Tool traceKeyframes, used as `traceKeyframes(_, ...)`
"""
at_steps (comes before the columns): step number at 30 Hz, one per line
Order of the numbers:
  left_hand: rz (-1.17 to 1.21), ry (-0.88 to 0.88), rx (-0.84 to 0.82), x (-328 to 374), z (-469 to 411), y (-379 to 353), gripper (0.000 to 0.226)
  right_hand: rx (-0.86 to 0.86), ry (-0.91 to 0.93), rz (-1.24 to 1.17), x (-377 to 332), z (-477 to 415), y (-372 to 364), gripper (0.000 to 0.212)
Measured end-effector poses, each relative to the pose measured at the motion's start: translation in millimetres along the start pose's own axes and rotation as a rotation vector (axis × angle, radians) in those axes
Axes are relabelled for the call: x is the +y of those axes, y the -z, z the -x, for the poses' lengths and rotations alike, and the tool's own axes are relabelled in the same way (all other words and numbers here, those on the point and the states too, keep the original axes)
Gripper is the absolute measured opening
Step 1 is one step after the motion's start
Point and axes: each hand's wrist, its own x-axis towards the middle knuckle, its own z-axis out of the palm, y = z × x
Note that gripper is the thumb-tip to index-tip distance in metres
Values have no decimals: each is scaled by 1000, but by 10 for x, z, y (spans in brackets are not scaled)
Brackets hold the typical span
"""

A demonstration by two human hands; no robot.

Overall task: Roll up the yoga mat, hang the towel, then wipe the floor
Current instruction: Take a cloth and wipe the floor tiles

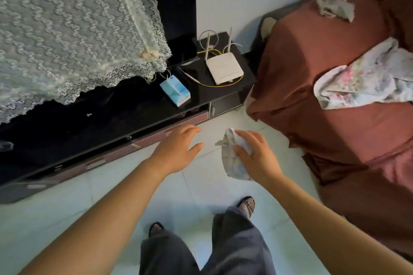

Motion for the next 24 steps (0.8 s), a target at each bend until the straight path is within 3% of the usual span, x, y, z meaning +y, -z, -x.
traceKeyframes(8,-52,74,-6,-483,-762,-1032,51,-58,-77,-72,1079,-617,-870,37)
traceKeyframes(17,3,175,-83,-1817,-1612,-3496,54,-271,-31,-7,2904,-1119,-3134,38)
traceKeyframes(24,-48,181,-142,-2737,-2311,-5214,57,-234,-93,39,4479,-1505,-4758,38)
